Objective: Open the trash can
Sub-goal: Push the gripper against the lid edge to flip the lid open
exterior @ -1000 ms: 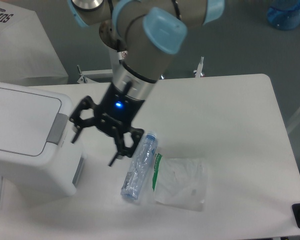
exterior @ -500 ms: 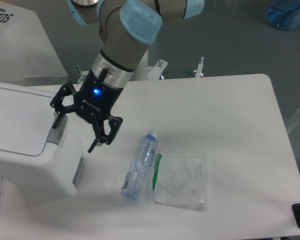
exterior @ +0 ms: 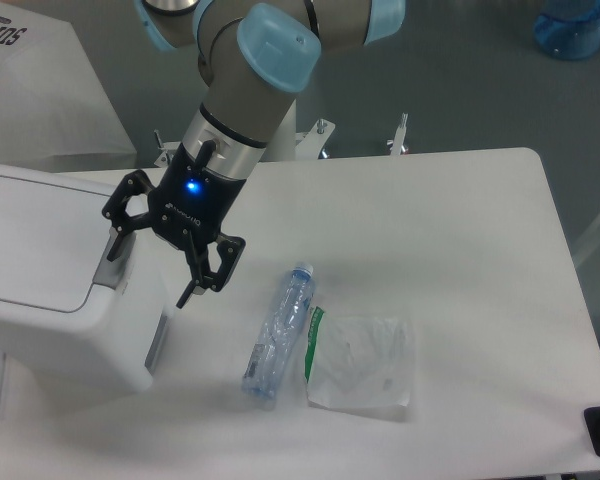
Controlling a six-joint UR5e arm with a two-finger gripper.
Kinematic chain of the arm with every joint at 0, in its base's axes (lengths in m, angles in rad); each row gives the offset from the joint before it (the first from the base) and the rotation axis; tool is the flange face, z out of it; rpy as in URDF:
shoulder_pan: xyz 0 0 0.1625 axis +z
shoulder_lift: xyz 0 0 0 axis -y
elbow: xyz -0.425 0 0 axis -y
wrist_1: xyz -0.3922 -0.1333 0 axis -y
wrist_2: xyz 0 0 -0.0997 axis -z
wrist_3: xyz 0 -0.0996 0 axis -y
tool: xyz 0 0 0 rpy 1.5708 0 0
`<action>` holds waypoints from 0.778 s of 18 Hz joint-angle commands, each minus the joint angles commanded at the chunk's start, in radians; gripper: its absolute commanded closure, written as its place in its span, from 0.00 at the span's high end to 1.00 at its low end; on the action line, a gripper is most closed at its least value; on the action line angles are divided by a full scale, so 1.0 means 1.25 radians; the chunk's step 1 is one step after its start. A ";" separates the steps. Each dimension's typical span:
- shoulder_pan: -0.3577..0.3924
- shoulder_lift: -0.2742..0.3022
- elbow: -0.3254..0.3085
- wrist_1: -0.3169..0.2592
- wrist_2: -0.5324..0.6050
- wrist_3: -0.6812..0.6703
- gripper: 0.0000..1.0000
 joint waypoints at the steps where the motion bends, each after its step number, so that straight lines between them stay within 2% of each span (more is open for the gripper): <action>1: 0.000 0.001 -0.006 0.002 0.000 0.000 1.00; 4: 0.000 0.001 -0.017 0.021 0.000 0.000 1.00; 14: -0.002 0.000 -0.022 0.027 0.009 0.000 1.00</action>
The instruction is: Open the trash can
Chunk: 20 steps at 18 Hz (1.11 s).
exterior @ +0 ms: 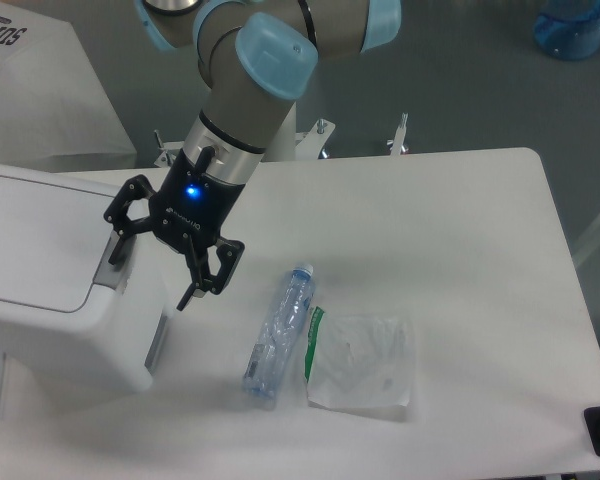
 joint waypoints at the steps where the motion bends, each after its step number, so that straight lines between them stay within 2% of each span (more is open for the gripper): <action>1: 0.000 0.000 0.000 0.000 0.000 0.000 1.00; 11: 0.000 0.001 0.007 -0.001 0.000 -0.002 1.00; 15: 0.004 0.000 0.072 -0.001 0.000 -0.004 1.00; 17: 0.024 -0.007 0.105 -0.002 0.000 -0.004 1.00; 20: 0.062 -0.036 0.119 -0.001 0.034 -0.001 1.00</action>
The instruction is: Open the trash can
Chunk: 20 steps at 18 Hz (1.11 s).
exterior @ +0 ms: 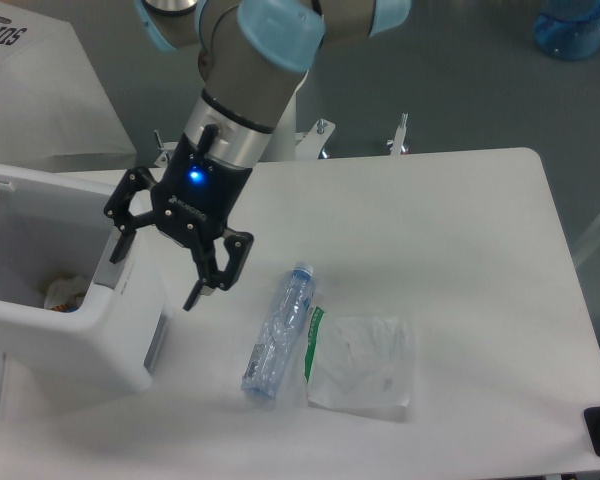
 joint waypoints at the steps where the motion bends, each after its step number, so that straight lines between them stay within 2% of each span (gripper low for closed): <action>1: 0.014 -0.009 0.002 0.000 0.020 0.001 1.00; 3: 0.023 -0.044 0.015 0.000 0.054 0.005 1.00; 6: 0.076 -0.127 0.046 0.002 0.121 0.011 1.00; 10: 0.114 -0.188 0.099 0.000 0.179 0.011 1.00; 13: 0.131 -0.245 0.139 -0.011 0.260 0.081 1.00; 16: 0.133 -0.275 0.156 -0.028 0.364 0.147 1.00; 20: 0.129 -0.290 0.167 -0.059 0.411 0.239 1.00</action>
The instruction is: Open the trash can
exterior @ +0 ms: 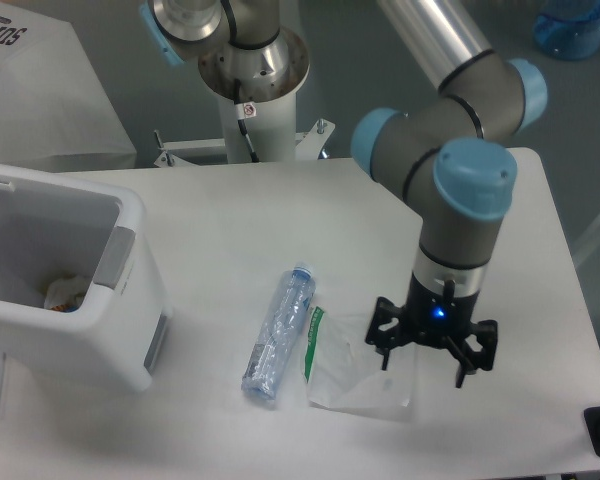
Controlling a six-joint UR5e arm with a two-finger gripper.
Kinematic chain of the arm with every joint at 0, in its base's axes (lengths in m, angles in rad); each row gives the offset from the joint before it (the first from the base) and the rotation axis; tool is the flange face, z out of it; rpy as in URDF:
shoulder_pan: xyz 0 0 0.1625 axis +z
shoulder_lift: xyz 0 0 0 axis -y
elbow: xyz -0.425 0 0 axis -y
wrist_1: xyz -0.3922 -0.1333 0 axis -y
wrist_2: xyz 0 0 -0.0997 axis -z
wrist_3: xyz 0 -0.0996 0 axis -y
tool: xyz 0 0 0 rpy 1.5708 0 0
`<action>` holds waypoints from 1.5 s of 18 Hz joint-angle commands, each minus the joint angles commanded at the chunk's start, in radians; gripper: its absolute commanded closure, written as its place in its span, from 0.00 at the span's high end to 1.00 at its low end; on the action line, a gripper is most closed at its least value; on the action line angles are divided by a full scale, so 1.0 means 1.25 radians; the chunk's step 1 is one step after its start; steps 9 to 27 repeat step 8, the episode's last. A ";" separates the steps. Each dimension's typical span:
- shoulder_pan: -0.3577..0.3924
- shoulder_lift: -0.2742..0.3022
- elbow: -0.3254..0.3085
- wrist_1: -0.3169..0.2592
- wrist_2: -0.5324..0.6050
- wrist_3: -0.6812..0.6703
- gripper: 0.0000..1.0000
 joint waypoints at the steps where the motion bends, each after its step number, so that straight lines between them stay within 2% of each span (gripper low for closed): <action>1: -0.001 -0.004 0.004 -0.004 0.023 0.042 1.00; 4: -0.009 -0.007 0.005 -0.015 0.060 0.118 1.00; 27: -0.011 -0.007 -0.004 -0.011 0.066 0.121 1.00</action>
